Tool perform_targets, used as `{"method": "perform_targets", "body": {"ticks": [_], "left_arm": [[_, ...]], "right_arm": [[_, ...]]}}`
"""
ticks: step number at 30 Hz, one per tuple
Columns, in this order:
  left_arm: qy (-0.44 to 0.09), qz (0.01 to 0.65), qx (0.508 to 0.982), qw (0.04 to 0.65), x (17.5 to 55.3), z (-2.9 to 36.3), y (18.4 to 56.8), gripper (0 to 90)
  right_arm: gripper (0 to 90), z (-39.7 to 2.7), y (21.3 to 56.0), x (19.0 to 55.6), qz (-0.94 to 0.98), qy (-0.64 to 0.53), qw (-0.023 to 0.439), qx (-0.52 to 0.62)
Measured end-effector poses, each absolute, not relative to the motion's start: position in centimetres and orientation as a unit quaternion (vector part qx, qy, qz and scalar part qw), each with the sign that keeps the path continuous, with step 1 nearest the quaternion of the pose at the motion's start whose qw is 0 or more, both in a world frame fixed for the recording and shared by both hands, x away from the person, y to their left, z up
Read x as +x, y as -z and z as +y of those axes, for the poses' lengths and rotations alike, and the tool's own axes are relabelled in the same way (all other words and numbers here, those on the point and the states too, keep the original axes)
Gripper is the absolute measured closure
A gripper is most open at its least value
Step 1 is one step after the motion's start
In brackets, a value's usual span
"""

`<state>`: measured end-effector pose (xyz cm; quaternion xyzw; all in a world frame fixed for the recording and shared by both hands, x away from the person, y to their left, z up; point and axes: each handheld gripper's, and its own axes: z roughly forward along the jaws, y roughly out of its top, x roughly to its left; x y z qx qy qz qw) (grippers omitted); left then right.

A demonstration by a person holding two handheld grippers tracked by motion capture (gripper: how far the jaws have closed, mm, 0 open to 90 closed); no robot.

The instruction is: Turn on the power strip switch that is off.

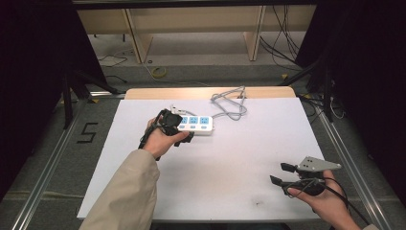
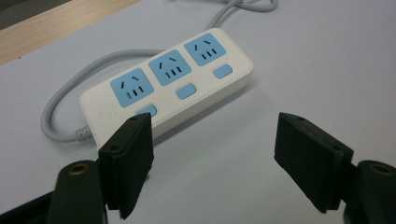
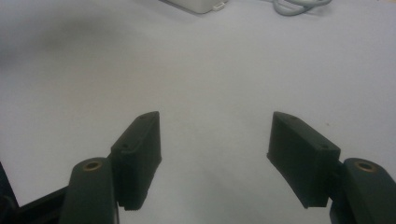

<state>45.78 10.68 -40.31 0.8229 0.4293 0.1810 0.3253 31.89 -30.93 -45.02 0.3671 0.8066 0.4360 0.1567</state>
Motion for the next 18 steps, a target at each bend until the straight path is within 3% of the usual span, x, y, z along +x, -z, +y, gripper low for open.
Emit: {"method": "perform_targets", "body": {"ticks": [18], "left_arm": [[-0.196, 0.412, 0.826, 0.332, 42.1, 12.3, 41.1, 23.5]], "right_arm": [[34.7, -30.9, 45.0, 31.9, 0.807, -0.435, 0.158, 0.368]]}}
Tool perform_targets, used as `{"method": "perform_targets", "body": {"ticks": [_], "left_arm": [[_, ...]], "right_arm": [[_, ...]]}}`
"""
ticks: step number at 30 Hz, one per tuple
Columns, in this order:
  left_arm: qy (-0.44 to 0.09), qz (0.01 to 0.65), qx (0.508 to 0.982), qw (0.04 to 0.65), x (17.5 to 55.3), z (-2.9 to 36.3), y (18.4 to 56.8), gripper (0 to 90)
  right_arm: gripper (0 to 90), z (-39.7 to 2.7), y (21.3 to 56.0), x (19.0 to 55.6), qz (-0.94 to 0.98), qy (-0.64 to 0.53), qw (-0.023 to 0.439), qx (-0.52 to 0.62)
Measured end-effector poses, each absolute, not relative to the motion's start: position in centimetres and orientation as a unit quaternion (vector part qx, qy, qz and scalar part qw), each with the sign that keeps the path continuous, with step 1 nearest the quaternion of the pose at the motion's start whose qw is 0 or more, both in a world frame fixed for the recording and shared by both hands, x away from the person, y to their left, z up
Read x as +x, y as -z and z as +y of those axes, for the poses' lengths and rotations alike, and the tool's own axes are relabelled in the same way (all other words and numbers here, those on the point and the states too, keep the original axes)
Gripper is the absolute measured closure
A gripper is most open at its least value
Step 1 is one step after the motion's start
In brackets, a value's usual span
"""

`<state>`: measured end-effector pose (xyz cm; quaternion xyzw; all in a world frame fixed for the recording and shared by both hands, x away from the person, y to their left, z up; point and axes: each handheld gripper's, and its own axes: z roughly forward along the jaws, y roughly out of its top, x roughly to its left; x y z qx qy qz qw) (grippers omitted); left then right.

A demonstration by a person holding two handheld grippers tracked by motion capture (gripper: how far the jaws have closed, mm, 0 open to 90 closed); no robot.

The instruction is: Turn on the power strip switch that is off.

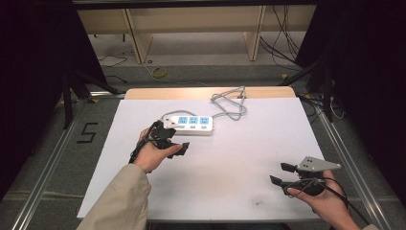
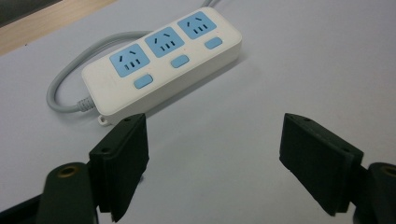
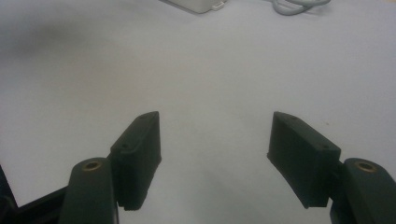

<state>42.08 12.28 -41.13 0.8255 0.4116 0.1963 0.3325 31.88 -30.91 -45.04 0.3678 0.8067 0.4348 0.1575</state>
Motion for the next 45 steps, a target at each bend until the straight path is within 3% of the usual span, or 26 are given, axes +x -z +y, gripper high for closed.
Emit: {"method": "perform_targets", "body": {"ticks": [45], "left_arm": [[-0.232, 0.421, 0.811, 0.334, 34.0, 16.2, 45.5, 21.1]], "right_arm": [[34.3, -31.1, 45.0, 32.0, 0.804, -0.437, 0.162, 0.368]]}}
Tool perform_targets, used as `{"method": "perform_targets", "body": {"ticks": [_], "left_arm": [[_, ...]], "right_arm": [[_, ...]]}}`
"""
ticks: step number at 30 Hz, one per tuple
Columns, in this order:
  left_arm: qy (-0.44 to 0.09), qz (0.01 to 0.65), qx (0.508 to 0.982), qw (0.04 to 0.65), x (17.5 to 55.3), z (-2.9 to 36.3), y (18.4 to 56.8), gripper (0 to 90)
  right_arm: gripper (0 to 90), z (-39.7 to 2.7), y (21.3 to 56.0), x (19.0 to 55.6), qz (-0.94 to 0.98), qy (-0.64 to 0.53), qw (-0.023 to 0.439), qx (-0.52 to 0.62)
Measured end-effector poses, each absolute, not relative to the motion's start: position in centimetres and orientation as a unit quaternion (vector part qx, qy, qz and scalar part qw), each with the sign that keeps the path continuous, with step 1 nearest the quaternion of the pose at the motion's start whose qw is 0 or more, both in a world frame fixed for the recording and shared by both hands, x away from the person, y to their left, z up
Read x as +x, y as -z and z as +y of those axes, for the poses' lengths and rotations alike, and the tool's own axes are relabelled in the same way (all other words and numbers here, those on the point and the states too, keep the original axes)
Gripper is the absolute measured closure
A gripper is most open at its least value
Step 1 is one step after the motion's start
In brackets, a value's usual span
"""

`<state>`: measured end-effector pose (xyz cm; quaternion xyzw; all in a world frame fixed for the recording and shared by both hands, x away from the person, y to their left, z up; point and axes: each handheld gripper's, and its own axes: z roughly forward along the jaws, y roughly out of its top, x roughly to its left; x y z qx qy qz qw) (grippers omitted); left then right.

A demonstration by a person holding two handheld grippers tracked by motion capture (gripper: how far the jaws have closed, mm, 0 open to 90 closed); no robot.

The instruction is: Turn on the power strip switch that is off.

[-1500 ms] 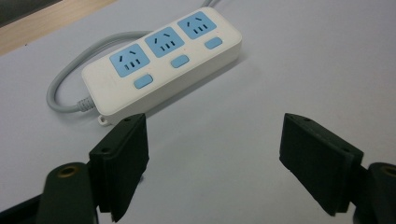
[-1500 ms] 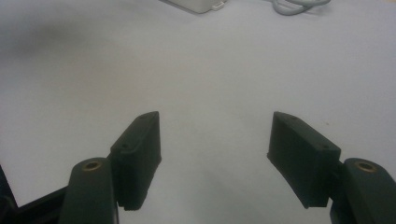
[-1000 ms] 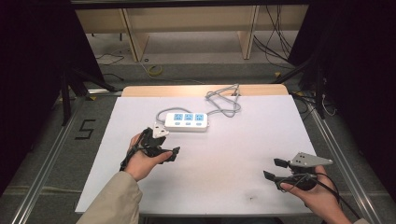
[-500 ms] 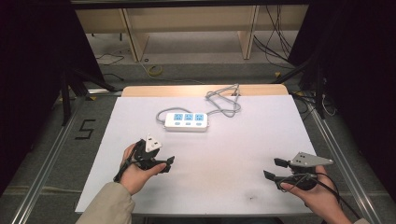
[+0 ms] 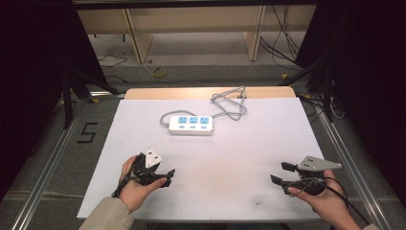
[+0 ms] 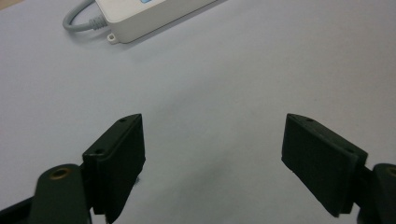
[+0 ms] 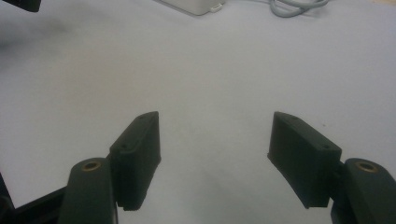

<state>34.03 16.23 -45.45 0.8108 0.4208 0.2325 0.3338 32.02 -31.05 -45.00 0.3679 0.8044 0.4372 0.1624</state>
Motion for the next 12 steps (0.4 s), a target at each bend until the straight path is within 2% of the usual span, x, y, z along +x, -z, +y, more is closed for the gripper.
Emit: {"method": "perform_targets", "body": {"ticks": [12], "left_arm": [[-0.234, 0.425, 0.806, 0.339, 33.78, 16.23, 45.53, 19.9]], "right_arm": [[34.2, -31.16, 44.95, 32.13, 0.804, -0.438, 0.161, 0.368]]}}
